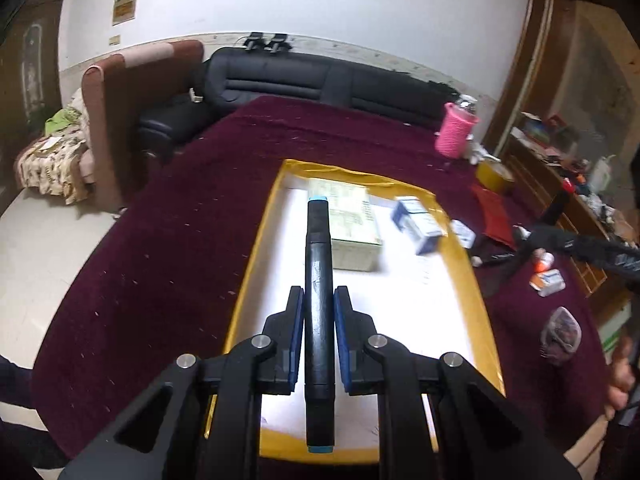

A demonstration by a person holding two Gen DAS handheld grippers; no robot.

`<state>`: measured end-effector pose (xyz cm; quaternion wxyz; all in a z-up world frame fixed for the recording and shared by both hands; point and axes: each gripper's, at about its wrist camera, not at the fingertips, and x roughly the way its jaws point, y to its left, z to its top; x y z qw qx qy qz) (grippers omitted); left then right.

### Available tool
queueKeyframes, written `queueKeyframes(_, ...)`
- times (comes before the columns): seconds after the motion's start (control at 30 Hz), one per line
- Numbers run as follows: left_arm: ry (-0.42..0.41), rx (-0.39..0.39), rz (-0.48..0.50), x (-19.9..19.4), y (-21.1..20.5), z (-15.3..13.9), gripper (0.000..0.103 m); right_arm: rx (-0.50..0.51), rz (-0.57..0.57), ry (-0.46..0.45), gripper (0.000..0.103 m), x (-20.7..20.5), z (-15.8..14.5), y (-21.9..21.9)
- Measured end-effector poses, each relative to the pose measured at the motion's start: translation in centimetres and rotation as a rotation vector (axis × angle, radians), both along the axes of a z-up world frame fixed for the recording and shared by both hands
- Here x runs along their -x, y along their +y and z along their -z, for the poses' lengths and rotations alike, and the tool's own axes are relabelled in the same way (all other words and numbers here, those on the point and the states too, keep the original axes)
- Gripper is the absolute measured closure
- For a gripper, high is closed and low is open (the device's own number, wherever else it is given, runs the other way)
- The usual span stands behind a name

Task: Organize objects
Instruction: 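Carry both markers over the tray, lower them in and open both tools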

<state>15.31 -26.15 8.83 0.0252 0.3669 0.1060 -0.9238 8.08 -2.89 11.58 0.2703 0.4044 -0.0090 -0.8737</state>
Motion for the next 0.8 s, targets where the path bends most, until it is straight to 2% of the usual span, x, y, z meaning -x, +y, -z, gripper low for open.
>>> queueKeyframes(0.07, -0.013, 0.001, -0.007, 0.8, -0.8, 0.3, 0.089, 0.011, -0.021, -0.004, 0.085, 0.5, -0.5, -0.7)
queueKeyframes(0.17, -0.05, 0.0, -0.014, 2.9, -1.7, 0.9, 0.089, -0.024, -0.045, 0.008, 0.085, 0.9, -0.7, -2.6)
queueKeyframes(0.33, -0.123, 0.006, -0.001, 6.7, -1.6, 2.2, 0.089, -0.104, -0.07, -0.089, 0.085, 4.3, 3.2, -6.7)
queueKeyframes(0.43, -0.16, 0.023, 0.008, 8.2, -1.5, 2.7, 0.089, -0.112, -0.062, -0.137, 0.086, 6.5, 4.9, -8.0)
queueKeyframes(0.8, -0.242, 0.045, -0.006, 13.0, -1.9, 4.0, 0.089, -0.122, -0.025, -0.232, 0.086, 12.0, 8.0, -10.9)
